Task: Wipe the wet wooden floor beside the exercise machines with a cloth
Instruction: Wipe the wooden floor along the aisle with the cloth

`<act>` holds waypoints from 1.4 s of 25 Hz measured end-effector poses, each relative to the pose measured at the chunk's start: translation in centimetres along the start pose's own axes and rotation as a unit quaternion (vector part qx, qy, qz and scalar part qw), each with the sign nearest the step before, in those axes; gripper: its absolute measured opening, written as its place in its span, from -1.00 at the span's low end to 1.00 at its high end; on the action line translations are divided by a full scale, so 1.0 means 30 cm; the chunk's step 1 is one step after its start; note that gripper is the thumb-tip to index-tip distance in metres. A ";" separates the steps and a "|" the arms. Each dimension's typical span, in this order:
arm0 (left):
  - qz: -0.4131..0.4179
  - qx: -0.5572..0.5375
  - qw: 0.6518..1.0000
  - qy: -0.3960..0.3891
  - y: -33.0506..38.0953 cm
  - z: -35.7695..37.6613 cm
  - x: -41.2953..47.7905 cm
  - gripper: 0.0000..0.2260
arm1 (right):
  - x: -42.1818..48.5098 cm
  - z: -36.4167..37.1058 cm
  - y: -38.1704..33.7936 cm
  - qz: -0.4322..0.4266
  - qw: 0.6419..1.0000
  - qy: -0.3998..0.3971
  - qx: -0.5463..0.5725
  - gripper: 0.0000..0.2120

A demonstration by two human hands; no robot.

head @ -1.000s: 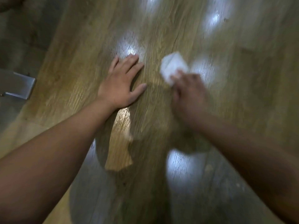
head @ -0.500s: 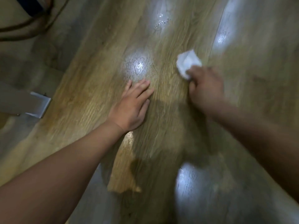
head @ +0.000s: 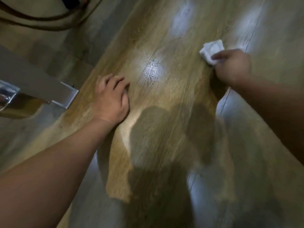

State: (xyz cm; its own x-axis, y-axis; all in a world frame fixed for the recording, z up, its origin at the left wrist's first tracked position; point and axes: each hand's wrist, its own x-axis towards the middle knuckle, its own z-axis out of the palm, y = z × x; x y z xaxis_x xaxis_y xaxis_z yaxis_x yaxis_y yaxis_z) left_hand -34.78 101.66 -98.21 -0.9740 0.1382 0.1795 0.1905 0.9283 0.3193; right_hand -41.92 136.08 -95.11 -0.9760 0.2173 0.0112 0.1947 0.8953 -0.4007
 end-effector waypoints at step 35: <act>-0.017 -0.080 0.996 -0.022 0.002 0.019 0.021 -0.82 | -0.564 -0.094 0.053 -0.190 0.945 -0.180 -0.195 -0.53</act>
State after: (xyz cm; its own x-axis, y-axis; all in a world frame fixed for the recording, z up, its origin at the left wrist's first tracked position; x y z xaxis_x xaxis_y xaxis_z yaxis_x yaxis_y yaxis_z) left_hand -35.46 102.00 -98.61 -0.9840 0.1255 0.1263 0.1708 0.8663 0.4694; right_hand -24.81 134.91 -93.35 -0.9385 -0.2332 -0.2544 -0.2249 0.9724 -0.0620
